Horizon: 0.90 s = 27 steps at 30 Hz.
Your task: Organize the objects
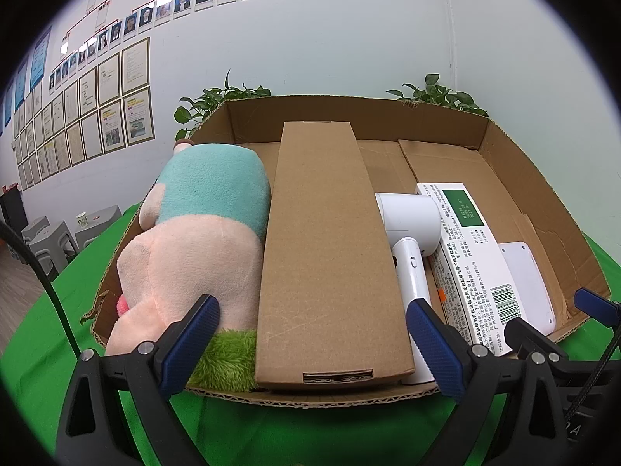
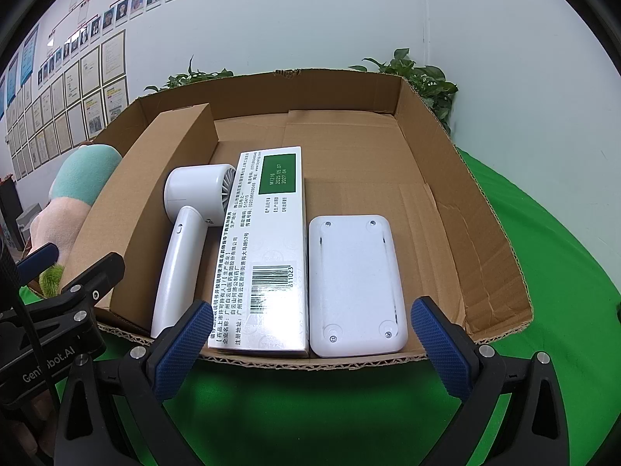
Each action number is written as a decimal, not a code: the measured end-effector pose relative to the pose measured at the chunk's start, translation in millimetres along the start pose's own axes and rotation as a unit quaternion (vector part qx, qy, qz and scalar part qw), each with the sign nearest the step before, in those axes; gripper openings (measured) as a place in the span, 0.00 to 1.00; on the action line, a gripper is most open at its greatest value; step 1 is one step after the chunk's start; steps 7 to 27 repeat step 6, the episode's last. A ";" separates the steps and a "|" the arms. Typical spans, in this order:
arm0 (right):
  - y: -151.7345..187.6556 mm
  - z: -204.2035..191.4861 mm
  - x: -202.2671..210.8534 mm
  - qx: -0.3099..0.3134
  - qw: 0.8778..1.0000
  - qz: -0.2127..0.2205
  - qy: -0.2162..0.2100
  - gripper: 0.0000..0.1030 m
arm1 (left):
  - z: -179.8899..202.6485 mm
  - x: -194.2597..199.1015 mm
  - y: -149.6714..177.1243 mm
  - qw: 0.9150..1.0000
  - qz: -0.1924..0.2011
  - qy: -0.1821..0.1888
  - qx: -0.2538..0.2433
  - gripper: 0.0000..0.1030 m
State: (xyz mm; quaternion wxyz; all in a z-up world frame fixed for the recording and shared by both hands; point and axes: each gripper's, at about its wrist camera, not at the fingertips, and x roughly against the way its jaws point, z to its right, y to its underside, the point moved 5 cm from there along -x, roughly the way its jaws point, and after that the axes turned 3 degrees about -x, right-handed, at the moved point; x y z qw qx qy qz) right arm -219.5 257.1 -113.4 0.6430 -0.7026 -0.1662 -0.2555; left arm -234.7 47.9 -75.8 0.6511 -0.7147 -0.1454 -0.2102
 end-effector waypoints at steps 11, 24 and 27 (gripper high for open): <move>0.1 -0.1 0.0 0.000 1.000 0.000 0.000 1.00 | 0.1 0.6 0.1 1.000 0.001 -0.002 -0.001 0.94; 0.1 -0.1 0.0 0.000 1.000 0.000 0.000 1.00 | 0.1 0.6 0.1 1.000 0.001 -0.002 -0.001 0.94; 0.1 -0.1 0.0 0.000 1.000 0.000 0.000 1.00 | 0.1 0.6 0.1 1.000 0.001 -0.002 -0.001 0.94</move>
